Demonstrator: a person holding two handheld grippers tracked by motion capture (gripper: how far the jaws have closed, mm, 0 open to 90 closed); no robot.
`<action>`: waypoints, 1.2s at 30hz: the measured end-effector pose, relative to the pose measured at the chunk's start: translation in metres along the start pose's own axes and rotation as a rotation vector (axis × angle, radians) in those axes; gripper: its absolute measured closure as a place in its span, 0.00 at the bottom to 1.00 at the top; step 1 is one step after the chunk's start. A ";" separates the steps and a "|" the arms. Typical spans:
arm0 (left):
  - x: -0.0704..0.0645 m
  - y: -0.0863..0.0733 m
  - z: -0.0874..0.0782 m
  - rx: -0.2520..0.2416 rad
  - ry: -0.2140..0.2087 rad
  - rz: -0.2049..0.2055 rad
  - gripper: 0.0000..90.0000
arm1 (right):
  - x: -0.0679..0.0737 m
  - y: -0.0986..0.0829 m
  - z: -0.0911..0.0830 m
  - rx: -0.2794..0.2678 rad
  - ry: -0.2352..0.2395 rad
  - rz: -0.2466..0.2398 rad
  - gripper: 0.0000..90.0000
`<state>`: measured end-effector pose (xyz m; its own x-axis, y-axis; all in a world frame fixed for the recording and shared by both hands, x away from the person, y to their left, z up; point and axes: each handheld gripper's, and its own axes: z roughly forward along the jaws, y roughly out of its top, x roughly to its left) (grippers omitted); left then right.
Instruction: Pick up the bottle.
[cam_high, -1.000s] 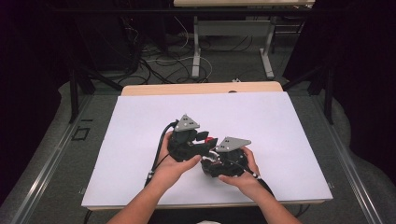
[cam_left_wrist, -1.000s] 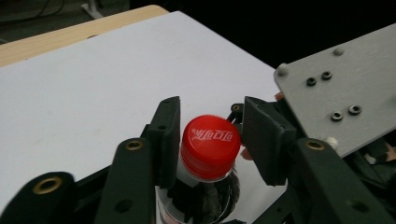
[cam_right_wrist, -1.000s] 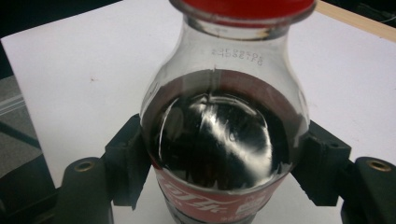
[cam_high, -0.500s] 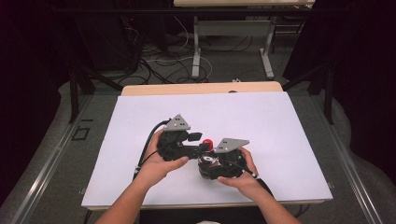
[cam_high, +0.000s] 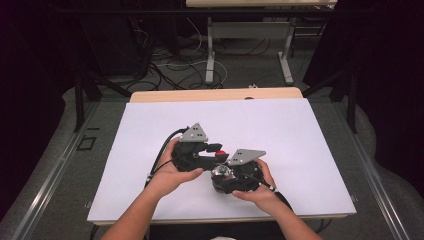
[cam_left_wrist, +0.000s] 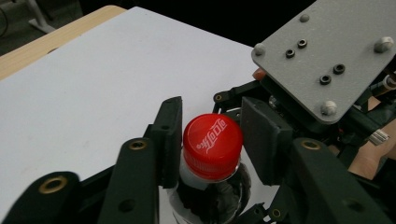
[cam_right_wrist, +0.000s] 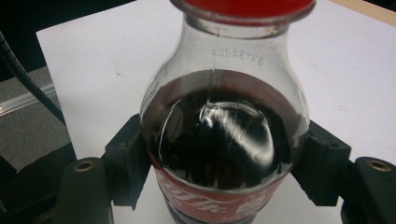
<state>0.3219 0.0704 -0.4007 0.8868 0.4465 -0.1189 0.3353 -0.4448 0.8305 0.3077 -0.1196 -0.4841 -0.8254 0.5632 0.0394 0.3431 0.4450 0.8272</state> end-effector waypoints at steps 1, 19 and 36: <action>0.000 -0.001 0.001 -0.013 0.007 -0.006 0.68 | -0.001 0.000 0.000 0.009 -0.003 -0.006 0.33; -0.016 0.006 0.005 0.014 0.174 -0.207 0.67 | 0.000 -0.001 0.001 0.011 -0.030 -0.009 0.33; 0.001 -0.004 -0.003 -0.022 0.040 -0.071 0.52 | 0.001 0.000 0.000 -0.003 -0.002 -0.002 0.33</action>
<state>0.3206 0.0752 -0.4024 0.8475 0.5071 -0.1569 0.3898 -0.3940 0.8324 0.3071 -0.1194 -0.4836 -0.8251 0.5638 0.0360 0.3398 0.4443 0.8289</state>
